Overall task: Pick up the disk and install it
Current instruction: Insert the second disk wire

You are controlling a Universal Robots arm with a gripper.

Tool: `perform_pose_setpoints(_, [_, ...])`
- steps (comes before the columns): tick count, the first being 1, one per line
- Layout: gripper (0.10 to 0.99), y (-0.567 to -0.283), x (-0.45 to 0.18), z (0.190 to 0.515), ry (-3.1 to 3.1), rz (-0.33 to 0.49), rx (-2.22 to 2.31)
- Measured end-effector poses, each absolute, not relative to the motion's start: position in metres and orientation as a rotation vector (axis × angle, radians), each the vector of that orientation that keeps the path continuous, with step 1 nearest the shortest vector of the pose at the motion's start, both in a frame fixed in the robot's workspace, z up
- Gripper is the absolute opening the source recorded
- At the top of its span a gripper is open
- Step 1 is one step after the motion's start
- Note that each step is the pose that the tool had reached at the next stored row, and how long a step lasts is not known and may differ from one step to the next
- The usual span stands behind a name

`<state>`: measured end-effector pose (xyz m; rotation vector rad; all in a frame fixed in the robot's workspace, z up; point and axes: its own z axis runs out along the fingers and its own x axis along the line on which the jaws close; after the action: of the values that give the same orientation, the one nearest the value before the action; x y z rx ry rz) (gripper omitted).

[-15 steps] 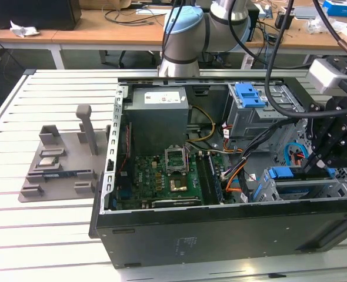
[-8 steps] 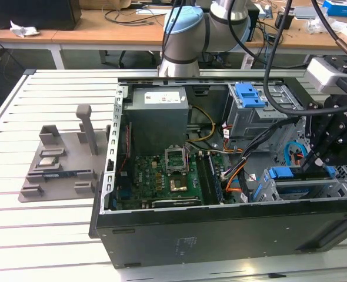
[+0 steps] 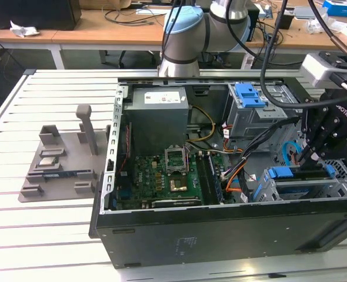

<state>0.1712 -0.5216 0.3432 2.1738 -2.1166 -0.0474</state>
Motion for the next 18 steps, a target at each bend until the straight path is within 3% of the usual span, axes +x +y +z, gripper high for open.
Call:
perform_pose_setpoints(9, [0.173,-0.522,0.171,0.339,-2.116,-0.050,2.174])
perform_pose_setpoints(10, [0.235,-0.522,0.171,0.340,-2.116,-0.048,2.173])
perform_pose_setpoints(14, [0.235,-0.519,0.171,0.360,-2.115,-0.047,2.173])
perform_pose_setpoints(16, [0.220,-0.517,0.171,0.370,-2.114,-0.045,2.171])
perform_pose_setpoints(18, [0.106,-0.514,0.171,0.382,-2.114,-0.044,2.171])
